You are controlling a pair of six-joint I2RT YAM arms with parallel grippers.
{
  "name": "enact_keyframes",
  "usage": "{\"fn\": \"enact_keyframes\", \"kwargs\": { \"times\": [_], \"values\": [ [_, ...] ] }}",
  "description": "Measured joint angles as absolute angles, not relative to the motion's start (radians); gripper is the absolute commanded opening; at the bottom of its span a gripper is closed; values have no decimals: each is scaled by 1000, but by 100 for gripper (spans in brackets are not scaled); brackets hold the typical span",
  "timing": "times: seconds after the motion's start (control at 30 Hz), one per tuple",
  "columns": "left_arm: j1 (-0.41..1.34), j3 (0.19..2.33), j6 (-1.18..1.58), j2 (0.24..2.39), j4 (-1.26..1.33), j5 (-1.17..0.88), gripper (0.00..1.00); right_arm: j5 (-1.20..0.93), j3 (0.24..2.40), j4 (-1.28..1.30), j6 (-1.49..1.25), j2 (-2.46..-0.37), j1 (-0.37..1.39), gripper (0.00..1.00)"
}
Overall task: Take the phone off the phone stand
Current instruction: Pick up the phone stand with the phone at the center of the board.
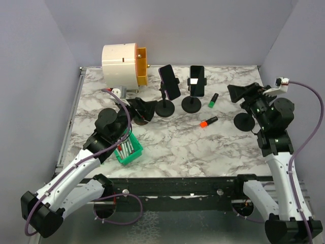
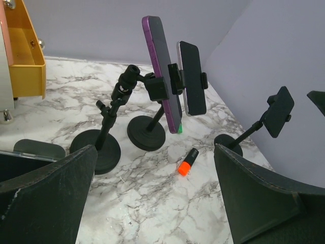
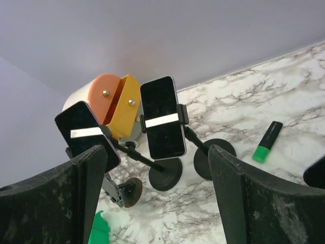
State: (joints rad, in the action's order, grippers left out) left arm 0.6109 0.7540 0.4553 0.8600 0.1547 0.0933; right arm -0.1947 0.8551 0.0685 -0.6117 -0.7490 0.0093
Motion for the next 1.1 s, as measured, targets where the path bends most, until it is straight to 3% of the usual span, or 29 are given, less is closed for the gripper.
{"fn": "enact_keyframes", "kwargs": {
  "times": [0.1, 0.23, 0.37, 0.73, 1.1],
  "values": [
    [611, 754, 446, 856, 153, 104, 97, -207, 944, 92, -559, -851, 44, 87],
    [611, 754, 434, 849, 146, 120, 97, -102, 1080, 177, -464, -1008, 235, 89],
    [611, 754, 420, 836, 138, 133, 97, 3, 1236, 247, -393, -1173, 364, 99],
    [611, 754, 384, 830, 125, 170, 98, 143, 1584, 343, -241, -1558, 372, 100],
    [611, 755, 381, 839, 124, 173, 97, 143, 1843, 495, -216, -1737, 387, 100]
  ]
}}
